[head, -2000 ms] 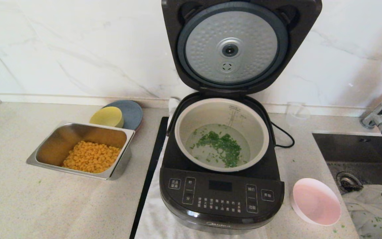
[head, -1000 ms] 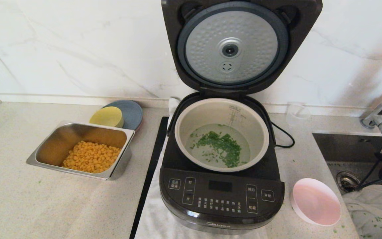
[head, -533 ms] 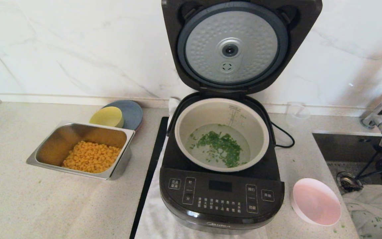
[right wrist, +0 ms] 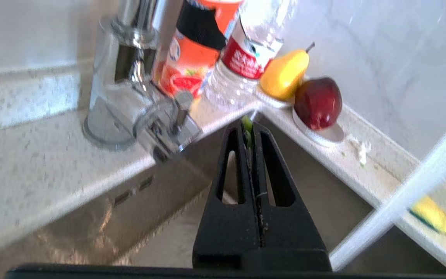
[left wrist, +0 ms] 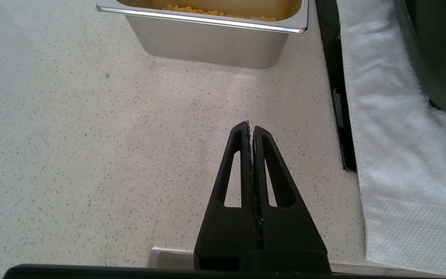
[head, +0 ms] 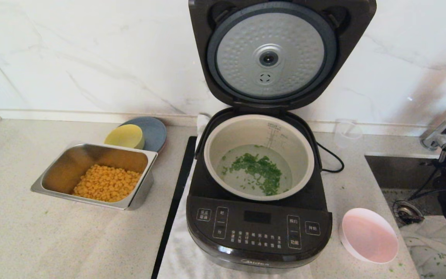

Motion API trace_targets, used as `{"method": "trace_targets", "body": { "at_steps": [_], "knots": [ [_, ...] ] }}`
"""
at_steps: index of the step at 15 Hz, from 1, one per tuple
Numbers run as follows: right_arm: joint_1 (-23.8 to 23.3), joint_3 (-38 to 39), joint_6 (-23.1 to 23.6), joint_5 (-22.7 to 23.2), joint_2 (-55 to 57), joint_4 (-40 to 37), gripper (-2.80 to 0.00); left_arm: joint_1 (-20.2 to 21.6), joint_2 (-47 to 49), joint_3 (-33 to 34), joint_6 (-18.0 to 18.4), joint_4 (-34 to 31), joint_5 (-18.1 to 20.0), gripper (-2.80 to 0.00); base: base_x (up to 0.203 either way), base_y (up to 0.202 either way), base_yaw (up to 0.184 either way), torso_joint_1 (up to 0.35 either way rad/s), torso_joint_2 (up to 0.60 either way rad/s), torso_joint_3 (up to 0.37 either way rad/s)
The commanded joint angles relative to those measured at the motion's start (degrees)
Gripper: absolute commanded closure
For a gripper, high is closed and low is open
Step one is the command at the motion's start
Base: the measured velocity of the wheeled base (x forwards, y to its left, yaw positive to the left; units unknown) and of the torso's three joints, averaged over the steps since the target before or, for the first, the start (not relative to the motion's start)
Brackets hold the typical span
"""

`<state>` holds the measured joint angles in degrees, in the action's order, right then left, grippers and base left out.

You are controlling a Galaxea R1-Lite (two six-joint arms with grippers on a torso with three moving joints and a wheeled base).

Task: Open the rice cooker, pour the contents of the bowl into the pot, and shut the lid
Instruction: Turn off the tap

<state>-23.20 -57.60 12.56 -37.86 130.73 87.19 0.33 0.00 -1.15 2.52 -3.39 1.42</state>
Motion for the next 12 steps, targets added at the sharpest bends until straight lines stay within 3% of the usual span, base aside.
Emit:
{"method": "trace_targets", "body": {
  "at_steps": [1, 12],
  "knots": [
    [0.08, -1.68, 0.36, -0.19, 1.75, 0.48, 0.0, 0.02, 0.09, 0.0, 0.03, -0.04, -0.02, 0.0, 0.0, 0.0, 0.0, 0.0, 0.0, 0.0],
    [0.89, -10.42, 1.23, -1.86, 4.74, -2.02, 0.0, 0.02, 0.0, 0.0, 0.03, -0.04, -0.02, 0.0, 0.0, 0.0, 0.0, 0.0, 0.0, 0.0]
  ]
}}
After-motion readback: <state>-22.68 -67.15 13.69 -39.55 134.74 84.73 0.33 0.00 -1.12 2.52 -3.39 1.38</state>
